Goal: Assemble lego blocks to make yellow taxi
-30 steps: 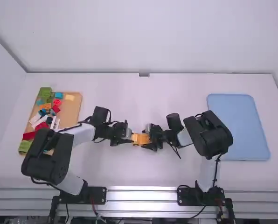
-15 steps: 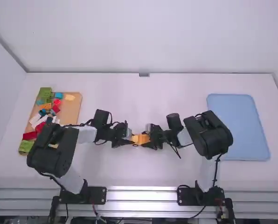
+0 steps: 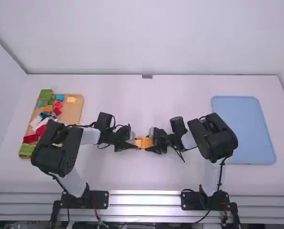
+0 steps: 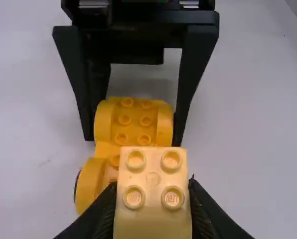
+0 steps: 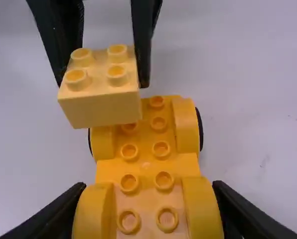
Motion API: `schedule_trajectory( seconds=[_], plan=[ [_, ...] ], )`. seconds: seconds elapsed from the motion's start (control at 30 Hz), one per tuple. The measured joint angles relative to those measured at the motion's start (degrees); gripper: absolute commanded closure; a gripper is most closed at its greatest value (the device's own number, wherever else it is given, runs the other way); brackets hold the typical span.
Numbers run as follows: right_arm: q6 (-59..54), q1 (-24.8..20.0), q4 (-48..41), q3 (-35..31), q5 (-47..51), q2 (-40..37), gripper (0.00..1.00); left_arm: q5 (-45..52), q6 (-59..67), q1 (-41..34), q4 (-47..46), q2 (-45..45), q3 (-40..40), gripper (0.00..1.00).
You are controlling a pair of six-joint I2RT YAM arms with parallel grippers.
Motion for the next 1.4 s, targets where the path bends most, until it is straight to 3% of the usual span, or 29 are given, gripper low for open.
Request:
schedule_trajectory(
  seconds=[1.3,1.4],
  plan=[
    [-2.6,0.28,-3.93,0.68,-2.05,-0.02,0.4,-4.85,-3.48,-3.19,1.84,0.0,0.31,0.98],
    [-2.58,0.61,-3.87,0.68,-1.75,-0.02,0.4,-4.72,-3.45,-3.21,1.79,0.0,0.31,0.95]
  ],
)
